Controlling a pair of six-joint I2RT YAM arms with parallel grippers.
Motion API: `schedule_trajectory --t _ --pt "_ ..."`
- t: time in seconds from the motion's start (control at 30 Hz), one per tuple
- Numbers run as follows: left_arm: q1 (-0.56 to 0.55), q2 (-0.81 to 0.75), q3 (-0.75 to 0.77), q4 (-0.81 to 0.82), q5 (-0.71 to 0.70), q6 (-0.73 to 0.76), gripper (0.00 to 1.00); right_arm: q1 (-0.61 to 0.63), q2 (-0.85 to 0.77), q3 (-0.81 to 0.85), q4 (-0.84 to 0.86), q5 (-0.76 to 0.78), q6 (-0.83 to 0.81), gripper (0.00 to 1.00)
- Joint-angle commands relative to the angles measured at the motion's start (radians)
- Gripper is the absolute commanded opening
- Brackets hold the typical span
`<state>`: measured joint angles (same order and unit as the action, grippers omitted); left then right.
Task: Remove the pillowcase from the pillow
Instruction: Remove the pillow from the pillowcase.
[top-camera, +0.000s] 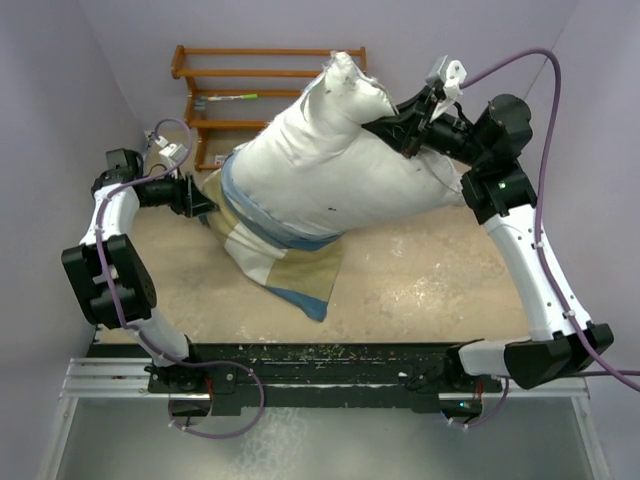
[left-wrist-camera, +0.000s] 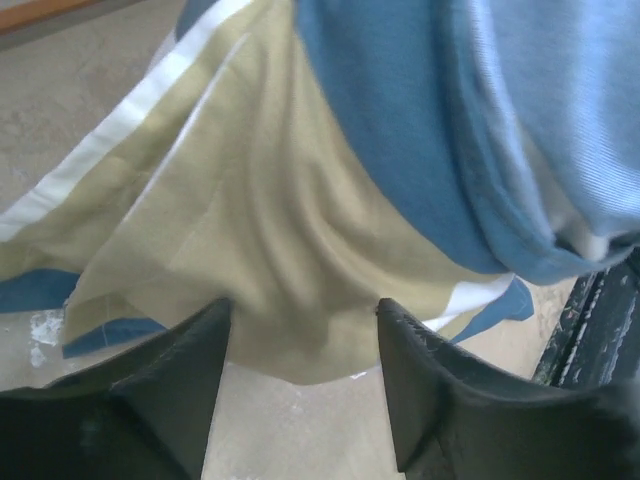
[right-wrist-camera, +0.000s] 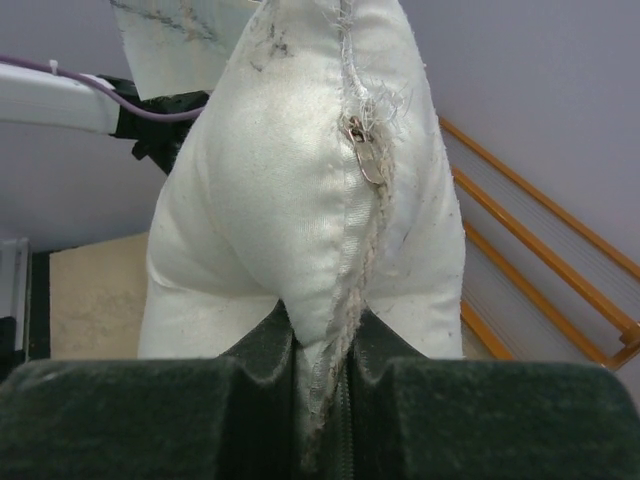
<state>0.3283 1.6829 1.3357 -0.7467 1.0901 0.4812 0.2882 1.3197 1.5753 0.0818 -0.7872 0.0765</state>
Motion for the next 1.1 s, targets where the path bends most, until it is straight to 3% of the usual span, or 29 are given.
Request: schedule_trajectory --t 0.0,0.1,0.23,0.5,0.53,0.57,0.6,0.63,0.8,0.93,1.07 --pt "-0.010 0.076 0.002 0.052 0.027 0.003 0.51 -0.041 0.013 0.041 0.149 -0.111 0.125 0.00" --pt "-0.011 0.091 -0.017 0.051 0.036 0.009 0.21 -0.067 0.030 0.056 0.179 -0.130 0.165 0.00" --pt "-0.009 0.057 -0.063 0.078 -0.006 0.018 0.02 -0.093 0.047 0.080 0.198 -0.145 0.203 0.00" --pt "0.033 -0.093 -0.141 0.112 -0.094 0.031 0.00 -0.143 0.015 0.085 0.293 -0.043 0.310 0.00" --pt "0.044 -0.104 -0.138 0.057 -0.062 0.076 0.05 -0.144 0.012 0.085 0.295 -0.041 0.313 0.00" --pt "0.053 -0.108 -0.122 -0.023 -0.020 0.152 0.36 -0.145 0.012 0.087 0.295 -0.048 0.316 0.00" --pt "0.059 -0.109 -0.103 -0.103 0.023 0.216 0.84 -0.145 0.013 0.089 0.296 -0.060 0.321 0.00" --pt "0.060 -0.111 -0.088 -0.148 0.050 0.248 0.98 -0.146 0.014 0.088 0.303 -0.079 0.329 0.00" --pt "0.031 -0.076 -0.046 -0.107 0.089 0.174 0.99 -0.147 0.024 0.025 0.485 -0.225 0.465 0.00" --pt "-0.067 -0.071 -0.105 0.104 -0.065 0.048 0.99 -0.147 0.055 -0.023 0.727 -0.307 0.666 0.00" --pt "-0.124 -0.054 -0.126 0.255 -0.133 -0.044 1.00 -0.147 0.074 -0.011 0.747 -0.315 0.699 0.00"
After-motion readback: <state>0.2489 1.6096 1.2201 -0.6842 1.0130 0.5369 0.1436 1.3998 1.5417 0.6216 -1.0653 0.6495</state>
